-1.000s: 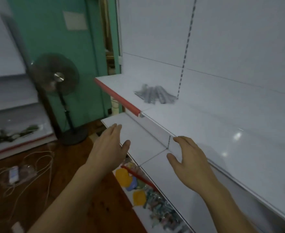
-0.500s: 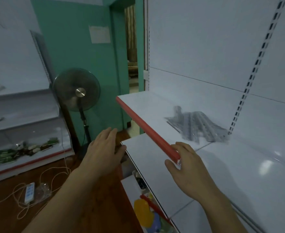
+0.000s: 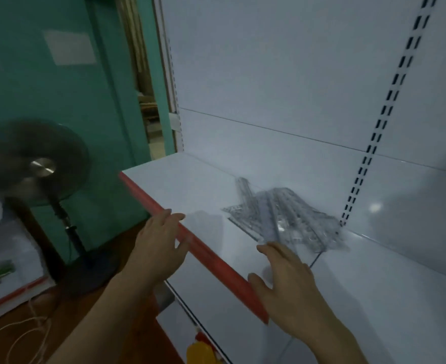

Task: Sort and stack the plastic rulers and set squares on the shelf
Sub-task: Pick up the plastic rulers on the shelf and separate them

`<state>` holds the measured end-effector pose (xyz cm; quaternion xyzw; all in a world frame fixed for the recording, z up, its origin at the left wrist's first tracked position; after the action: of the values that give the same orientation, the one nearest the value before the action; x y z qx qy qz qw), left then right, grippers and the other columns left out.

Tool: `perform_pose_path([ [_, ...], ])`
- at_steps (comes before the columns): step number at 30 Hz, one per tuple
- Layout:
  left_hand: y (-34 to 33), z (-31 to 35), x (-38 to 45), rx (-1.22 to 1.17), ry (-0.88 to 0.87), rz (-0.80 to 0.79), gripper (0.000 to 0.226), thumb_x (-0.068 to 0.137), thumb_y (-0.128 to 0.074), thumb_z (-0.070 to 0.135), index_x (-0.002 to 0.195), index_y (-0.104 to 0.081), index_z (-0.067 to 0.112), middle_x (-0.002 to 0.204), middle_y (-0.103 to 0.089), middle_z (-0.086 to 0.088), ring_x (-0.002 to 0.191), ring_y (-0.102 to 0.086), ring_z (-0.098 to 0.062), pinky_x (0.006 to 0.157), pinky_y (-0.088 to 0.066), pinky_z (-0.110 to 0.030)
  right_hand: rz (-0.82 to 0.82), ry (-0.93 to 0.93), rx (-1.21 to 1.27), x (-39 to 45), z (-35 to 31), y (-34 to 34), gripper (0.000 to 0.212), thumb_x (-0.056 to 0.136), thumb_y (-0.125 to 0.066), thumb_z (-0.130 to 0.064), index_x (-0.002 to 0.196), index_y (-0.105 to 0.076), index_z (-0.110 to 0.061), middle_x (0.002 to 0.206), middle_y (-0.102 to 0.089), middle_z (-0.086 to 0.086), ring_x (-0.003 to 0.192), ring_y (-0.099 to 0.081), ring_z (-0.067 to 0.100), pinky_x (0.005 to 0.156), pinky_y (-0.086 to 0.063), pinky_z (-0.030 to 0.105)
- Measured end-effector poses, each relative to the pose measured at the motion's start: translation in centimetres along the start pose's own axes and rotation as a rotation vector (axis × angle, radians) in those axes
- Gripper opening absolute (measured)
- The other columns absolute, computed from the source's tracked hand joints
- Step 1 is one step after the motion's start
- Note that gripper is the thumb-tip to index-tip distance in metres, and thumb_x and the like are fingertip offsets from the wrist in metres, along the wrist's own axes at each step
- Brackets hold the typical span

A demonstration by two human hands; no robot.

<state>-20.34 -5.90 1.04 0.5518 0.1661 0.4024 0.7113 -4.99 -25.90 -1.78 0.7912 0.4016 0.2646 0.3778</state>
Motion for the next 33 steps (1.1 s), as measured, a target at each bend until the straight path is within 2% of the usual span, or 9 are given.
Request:
perform_pose_path([
  [9,-9.1,11.8,8.9,-0.143,-0.409,-0.192,0.057,0.093,-0.044,0.052,0.146,-0.039,0.031,0.154,-0.032,0.001,0.144,-0.027,-0.021,0.117,-0.026,-0.054,0.218,-0.312,-0.03,0.4,6.3,4.8,0.043,0.093,-0.059,-0.047,0.134,-0.046,-0.043,0.137,-0.043,-0.022,0.129,-0.044,0.011,0.107,-0.042,0.042],
  [11,-9.6,12.5,11.0,-0.154,-0.422,-0.189,0.051,0.096,-0.05,0.046,0.145,-0.037,0.034,0.154,-0.03,0.005,0.144,-0.025,-0.019,0.118,-0.021,-0.055,0.243,-0.372,-0.041,1.0,6.2,4.8,0.043,0.094,-0.058,-0.047,0.134,-0.046,-0.041,0.136,-0.044,-0.019,0.128,-0.045,0.013,0.105,-0.042,0.042],
  [13,-9.2,12.3,13.7,-0.176,-0.386,-0.158,0.05,0.096,-0.051,0.046,0.142,-0.04,0.032,0.151,-0.036,0.001,0.138,-0.034,-0.023,0.112,-0.031,-0.051,0.232,-0.425,-0.084,2.0,5.5,4.3,0.046,0.096,-0.055,-0.047,0.14,-0.041,-0.04,0.143,-0.041,-0.017,0.135,-0.039,0.014,0.109,-0.039,0.042],
  [17,-10.2,11.6,18.2,-0.133,-0.288,-0.277,0.064,0.089,-0.051,0.063,0.143,-0.034,0.032,0.14,-0.039,-0.009,0.126,-0.041,-0.031,0.099,-0.04,-0.046,0.205,-0.596,-0.213,4.6,4.4,3.9,0.047,0.098,-0.047,-0.048,0.143,-0.039,-0.04,0.145,-0.042,-0.015,0.137,-0.034,0.017,0.107,-0.033,0.043],
  [20,-12.0,11.4,19.2,-0.204,-0.32,-0.377,0.076,0.082,-0.057,0.072,0.143,-0.033,0.034,0.137,-0.032,-0.009,0.123,-0.043,-0.031,0.099,-0.043,-0.045,0.214,-0.651,-0.233,6.3,4.4,2.9,0.031,0.095,-0.044,-0.05,0.121,-0.053,-0.036,0.123,-0.055,-0.011,0.121,-0.047,0.021,0.094,-0.043,0.04],
  [24,-12.2,10.5,20.1,-0.535,-0.304,-0.423,0.071,0.078,-0.077,0.052,0.138,-0.041,0.035,0.129,-0.02,0.005,0.104,-0.054,-0.024,0.094,-0.052,-0.039,0.355,-0.683,-0.196,7.3,4.7,2.0,0.02,0.088,-0.048,-0.046,0.096,-0.058,-0.03,0.096,-0.056,-0.01,0.098,-0.056,0.022,0.079,-0.049,0.039],
  [26,-12.1,9.7,20.7,-0.664,-0.288,-0.424,0.068,0.079,-0.081,0.037,0.135,-0.043,0.037,0.127,-0.019,0.007,0.097,-0.053,-0.019,0.083,-0.055,-0.031,0.425,-0.682,-0.153,7.7,4.5,2.1,0.016,0.088,-0.057,-0.042,0.098,-0.064,-0.033,0.092,-0.057,-0.009,0.092,-0.058,0.021,0.078,-0.05,0.038],
  [29,-11.7,8.4,21.5,-0.779,-0.292,-0.393,0.072,0.083,-0.079,0.017,0.139,-0.04,0.037,0.133,-0.027,0.0,0.097,-0.057,-0.02,0.065,-0.043,-0.006,0.514,-0.667,-0.149,8.0,4.0,2.7,0.027,0.089,-0.071,-0.028,0.116,-0.069,-0.029,0.098,-0.057,-0.012,0.089,-0.056,0.01,0.08,-0.041,0.022],
  [33,-11.0,7.3,22.3,-0.786,-0.365,-0.36,0.083,0.081,-0.08,0.015,0.144,-0.033,0.039,0.125,-0.036,0.004,0.099,-0.056,-0.01,0.074,-0.038,-0.005,0.616,-0.635,-0.107,8.1,3.6,3.2,0.036,0.084,-0.076,-0.017,0.117,-0.068,-0.027,0.099,-0.06,-0.014,0.083,-0.053,-0.004,0.076,-0.035,0.005],
])
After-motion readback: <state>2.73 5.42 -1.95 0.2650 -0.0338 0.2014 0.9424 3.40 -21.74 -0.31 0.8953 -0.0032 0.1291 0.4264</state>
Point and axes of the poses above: each hand's wrist, its own x-axis towards the middle knuckle, its own y-axis out of the back of the hand, z = x × y, the point moved 8 cm from there along x, towards the middle knuckle
